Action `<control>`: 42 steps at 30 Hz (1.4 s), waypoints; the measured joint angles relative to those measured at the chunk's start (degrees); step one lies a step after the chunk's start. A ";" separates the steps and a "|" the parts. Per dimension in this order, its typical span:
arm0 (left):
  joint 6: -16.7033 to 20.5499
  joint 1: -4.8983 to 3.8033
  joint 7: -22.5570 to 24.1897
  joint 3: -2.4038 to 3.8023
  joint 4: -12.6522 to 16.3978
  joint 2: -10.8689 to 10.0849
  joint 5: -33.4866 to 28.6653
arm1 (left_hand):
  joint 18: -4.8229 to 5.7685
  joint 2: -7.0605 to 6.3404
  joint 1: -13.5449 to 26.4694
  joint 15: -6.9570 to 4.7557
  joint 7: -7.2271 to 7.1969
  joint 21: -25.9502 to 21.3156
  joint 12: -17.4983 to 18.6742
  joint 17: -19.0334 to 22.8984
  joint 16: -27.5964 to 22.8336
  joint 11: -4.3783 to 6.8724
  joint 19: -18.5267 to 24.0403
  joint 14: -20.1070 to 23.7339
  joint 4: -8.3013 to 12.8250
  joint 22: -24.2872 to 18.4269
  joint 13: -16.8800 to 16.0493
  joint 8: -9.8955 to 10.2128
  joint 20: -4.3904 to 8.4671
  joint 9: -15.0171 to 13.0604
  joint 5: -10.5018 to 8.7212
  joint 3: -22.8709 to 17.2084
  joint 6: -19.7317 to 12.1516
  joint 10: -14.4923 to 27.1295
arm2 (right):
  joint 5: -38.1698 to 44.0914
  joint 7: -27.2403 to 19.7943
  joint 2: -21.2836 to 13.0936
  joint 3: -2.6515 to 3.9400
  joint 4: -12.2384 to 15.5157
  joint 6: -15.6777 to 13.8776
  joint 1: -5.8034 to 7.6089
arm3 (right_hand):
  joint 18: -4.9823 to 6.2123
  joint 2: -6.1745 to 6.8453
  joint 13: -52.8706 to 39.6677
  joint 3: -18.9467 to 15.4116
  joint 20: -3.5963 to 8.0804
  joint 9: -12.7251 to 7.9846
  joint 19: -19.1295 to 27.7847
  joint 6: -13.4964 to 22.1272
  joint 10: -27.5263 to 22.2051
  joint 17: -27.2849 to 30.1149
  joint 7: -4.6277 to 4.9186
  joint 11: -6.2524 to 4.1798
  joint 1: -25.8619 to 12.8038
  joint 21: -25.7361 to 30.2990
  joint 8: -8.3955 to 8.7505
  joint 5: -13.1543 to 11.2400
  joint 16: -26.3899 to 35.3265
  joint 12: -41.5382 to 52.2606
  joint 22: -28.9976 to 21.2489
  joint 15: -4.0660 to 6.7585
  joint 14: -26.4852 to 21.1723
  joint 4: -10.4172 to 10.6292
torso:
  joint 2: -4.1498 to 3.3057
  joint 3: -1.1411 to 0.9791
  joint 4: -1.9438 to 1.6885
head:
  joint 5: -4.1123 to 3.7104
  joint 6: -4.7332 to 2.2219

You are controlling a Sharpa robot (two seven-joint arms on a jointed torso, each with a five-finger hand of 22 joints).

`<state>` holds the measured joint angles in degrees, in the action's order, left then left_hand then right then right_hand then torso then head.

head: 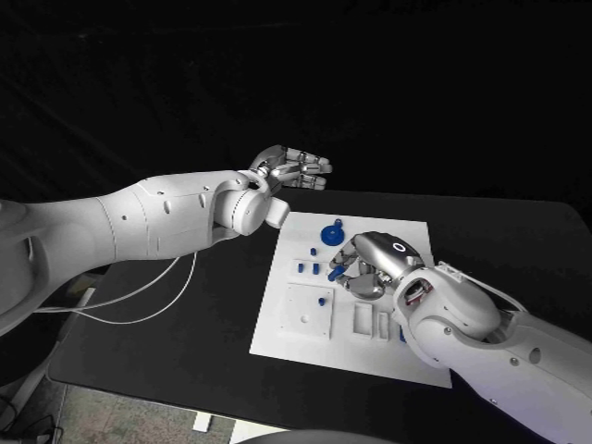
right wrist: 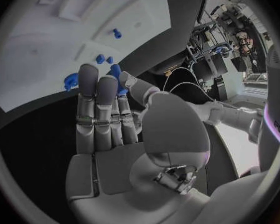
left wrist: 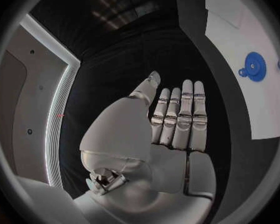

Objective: Assemble the parts on the task board

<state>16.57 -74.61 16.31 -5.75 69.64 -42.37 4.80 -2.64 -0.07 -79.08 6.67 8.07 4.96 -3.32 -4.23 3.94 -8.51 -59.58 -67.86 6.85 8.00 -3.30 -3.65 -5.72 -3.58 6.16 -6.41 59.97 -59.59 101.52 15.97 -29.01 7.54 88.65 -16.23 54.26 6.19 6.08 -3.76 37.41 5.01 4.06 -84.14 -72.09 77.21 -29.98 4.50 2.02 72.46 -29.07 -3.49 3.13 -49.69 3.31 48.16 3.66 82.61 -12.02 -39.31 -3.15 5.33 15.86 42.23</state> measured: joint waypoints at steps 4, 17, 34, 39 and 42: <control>0.00 0.00 0.00 0.00 -0.09 0.17 -0.03 | 0.00 0.00 0.00 0.00 0.00 0.00 0.00 0.00 0.00 0.00 0.00 0.00 0.00 0.00 0.00 0.00 0.00 0.00 0.00 0.00 0.00 0.00 | 0.21 -0.42 1.26 -1.23 -0.32 0.02 -0.25 | 0.01 -0.05 0.00 0.00 0.00 -0.01 0.00 -0.05 0.00 0.00 -0.05 0.00 -0.05 0.00 0.00 0.00 0.00 0.00 0.06 0.00 0.00 0.00 | -0.02 -0.01 -0.01 | 0.20 0.04; -0.07 0.00 0.00 0.00 -0.30 0.68 -0.13 | 0.00 0.00 0.00 0.00 0.00 0.44 0.00 0.00 0.00 0.00 0.00 0.00 0.00 -0.37 0.00 0.00 0.00 0.00 0.00 0.00 0.00 0.00 | 3.50 -1.59 5.06 -5.64 -3.17 -0.02 -0.77 | 0.02 -0.04 0.02 0.09 -0.01 -0.02 0.00 -0.25 -0.01 -0.07 -0.17 -0.01 -0.06 0.00 0.03 0.43 0.00 -0.02 0.37 -0.01 0.01 -0.28 | -0.05 -0.04 -0.06 | 0.76 0.45; -0.30 0.00 -0.02 0.00 -0.54 1.05 -0.25 | 0.00 0.00 0.00 0.00 0.00 0.44 0.00 0.00 0.00 0.00 0.00 0.00 0.00 -0.36 0.00 0.00 0.00 0.00 0.00 0.00 0.00 0.00 | 5.57 -1.97 6.97 -7.43 -5.67 -0.02 -1.38 | 0.04 0.21 -0.02 0.08 -0.02 -0.01 -0.01 -0.31 0.40 -0.18 -0.10 -0.60 -0.30 0.22 0.21 0.42 0.01 0.00 0.69 -0.09 0.09 -0.55 | -0.08 -0.04 -0.05 | 1.10 0.82; -0.36 0.03 -0.03 0.00 -0.56 1.08 -0.27 | 0.00 0.00 0.00 0.00 0.00 0.44 0.00 0.00 0.00 0.00 0.00 0.00 0.00 -0.36 0.00 0.00 0.00 0.00 0.00 0.00 0.00 0.00 | 5.81 -2.01 7.22 -7.89 -6.24 -0.01 -1.56 | 0.04 0.20 -0.02 0.06 -0.02 0.00 -0.01 -0.29 0.40 -0.18 -0.09 -0.61 -0.29 0.22 0.10 0.42 0.01 0.00 0.77 -0.09 0.09 -0.56 | -0.07 -0.04 -0.05 | 1.22 0.98; -0.39 0.02 -0.04 0.00 -0.57 1.09 -0.28 | 0.00 0.00 0.00 0.00 0.00 0.44 0.00 0.00 0.00 0.00 0.00 0.00 0.00 -0.36 0.00 0.00 0.00 0.00 0.00 0.00 0.00 0.00 | 5.91 -2.01 7.26 -8.00 -6.56 -0.01 -1.60 | 0.04 0.19 -0.02 0.06 -0.02 0.00 -0.01 -0.27 0.40 -0.17 -0.07 -0.62 -0.28 0.22 0.01 0.41 0.01 0.00 0.88 -0.09 0.09 -0.57 | -0.04 -0.04 -0.02 | 1.27 1.04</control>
<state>16.18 -74.58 16.27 -5.75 69.07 -41.28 4.53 -2.64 -0.07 -79.08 6.67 8.07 5.40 -3.32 -4.22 3.94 -8.51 -59.58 -67.86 6.85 7.64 -3.30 -3.65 -5.72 -3.58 6.16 -6.41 59.97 -59.59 107.43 13.96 -21.75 -0.45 82.09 -16.23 52.67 6.23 6.27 -3.79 37.47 4.99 4.05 -84.14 -72.36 77.61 -30.16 4.42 1.40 72.18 -28.85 -3.48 3.54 -49.68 3.31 49.04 3.57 82.70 -12.59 -39.35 -3.19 5.31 17.13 43.26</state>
